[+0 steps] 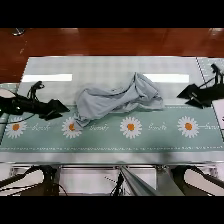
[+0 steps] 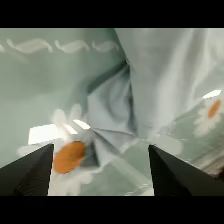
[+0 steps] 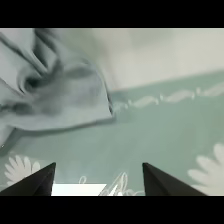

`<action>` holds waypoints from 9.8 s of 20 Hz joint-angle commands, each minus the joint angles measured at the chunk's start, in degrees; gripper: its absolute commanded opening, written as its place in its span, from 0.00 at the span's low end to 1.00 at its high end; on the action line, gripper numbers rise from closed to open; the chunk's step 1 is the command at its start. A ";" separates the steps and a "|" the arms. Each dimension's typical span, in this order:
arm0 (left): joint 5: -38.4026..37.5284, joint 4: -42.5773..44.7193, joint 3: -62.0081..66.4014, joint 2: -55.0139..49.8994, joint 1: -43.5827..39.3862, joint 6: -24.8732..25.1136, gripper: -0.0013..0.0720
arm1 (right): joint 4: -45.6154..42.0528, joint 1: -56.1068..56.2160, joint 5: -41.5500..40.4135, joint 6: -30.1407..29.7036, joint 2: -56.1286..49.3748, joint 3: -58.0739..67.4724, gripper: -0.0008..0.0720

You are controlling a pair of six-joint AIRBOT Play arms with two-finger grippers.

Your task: Fold the shirts.

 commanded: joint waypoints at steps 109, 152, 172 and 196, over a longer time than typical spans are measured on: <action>-8.98 8.59 1.55 5.01 15.45 -3.15 0.98 | -6.60 -6.43 -0.55 3.80 -0.83 4.94 0.86; -2.01 -5.70 -14.84 -0.55 14.86 6.25 0.05 | -2.19 -11.50 -2.12 0.61 14.12 -30.05 0.86; -0.11 -39.76 23.74 15.87 7.37 6.36 0.05 | 7.89 5.03 2.54 -0.20 4.24 38.10 0.06; -0.09 18.05 40.52 46.97 4.39 -17.51 0.05 | -11.15 5.03 12.31 8.85 34.95 37.38 0.06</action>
